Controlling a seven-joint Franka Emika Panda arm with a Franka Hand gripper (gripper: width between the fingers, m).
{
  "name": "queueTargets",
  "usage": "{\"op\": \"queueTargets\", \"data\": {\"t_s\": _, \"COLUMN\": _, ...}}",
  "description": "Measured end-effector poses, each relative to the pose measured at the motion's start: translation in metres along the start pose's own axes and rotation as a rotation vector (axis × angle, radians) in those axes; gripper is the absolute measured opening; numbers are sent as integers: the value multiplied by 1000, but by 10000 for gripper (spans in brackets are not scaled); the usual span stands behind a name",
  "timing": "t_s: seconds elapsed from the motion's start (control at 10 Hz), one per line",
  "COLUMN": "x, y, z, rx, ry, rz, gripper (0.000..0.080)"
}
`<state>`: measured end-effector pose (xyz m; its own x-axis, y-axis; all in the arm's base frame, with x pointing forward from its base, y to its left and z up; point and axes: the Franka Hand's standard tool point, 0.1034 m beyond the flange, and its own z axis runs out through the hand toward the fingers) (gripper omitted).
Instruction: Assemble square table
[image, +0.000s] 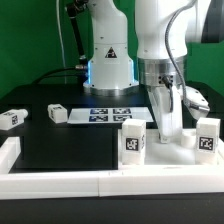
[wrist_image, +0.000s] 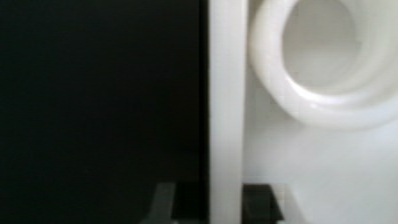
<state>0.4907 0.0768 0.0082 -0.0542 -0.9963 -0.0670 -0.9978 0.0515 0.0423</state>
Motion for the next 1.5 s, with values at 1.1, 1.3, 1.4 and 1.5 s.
{"op": "queueTargets", "data": {"t_s": 1.1, "x": 80, "y": 23, "z": -6, "rx": 78, "ry": 111, "rz": -738, "gripper": 63}}
{"op": "queueTargets", "data": {"t_s": 1.3, "x": 119, "y": 16, "z": -10, "rx": 75, "ry": 116, "rz": -937, "gripper": 63}}
{"op": "queueTargets", "data": {"t_s": 1.4, "x": 122, "y": 13, "z": -11, "rx": 73, "ry": 121, "rz": -991, "gripper": 63}}
{"op": "queueTargets", "data": {"t_s": 1.5, "x": 117, "y": 12, "z": -11, "rx": 65, "ry": 126, "rz": -1048, "gripper": 63}}
